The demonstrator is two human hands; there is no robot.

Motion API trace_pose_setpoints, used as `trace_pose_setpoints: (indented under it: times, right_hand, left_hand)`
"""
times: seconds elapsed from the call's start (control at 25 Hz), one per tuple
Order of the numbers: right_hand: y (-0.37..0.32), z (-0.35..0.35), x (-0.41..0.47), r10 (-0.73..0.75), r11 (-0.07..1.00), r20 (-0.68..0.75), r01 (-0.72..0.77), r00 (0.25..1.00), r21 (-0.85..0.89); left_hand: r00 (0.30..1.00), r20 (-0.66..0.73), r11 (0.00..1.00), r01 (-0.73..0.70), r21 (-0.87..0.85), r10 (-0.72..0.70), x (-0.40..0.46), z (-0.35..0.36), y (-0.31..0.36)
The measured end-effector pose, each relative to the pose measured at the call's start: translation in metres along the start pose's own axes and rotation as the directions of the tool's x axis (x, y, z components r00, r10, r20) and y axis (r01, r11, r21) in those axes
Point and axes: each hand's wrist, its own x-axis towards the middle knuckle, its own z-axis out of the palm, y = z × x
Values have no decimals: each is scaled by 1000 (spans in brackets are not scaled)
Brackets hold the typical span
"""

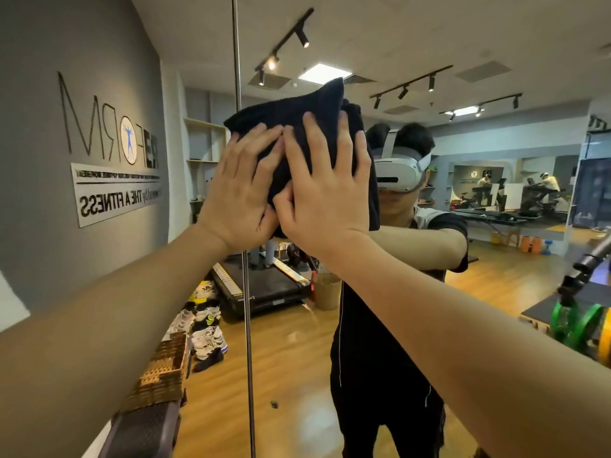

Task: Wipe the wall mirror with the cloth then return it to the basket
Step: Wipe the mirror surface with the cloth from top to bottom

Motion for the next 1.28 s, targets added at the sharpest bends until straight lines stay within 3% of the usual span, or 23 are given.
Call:
trace_pose_setpoints:
  times: [0.36,0.72,0.92,1.28]
  right_hand:
    - [-9,8,-43,-88,995,54,84,995,61]
    - [5,6,-127,-184,982,144,176,972,67]
    - [65,-12,-118,-301,954,130,300,945,29]
    - [220,-81,-141,-263,965,3,263,965,-5]
  left_hand:
    - [996,19,996,92,3,-92,-50,3,20]
    - [974,175,990,139,36,-143,-113,6,87]
    - [973,163,986,169,0,-167,-82,16,132]
    - [991,58,992,119,-34,-117,14,66,263]
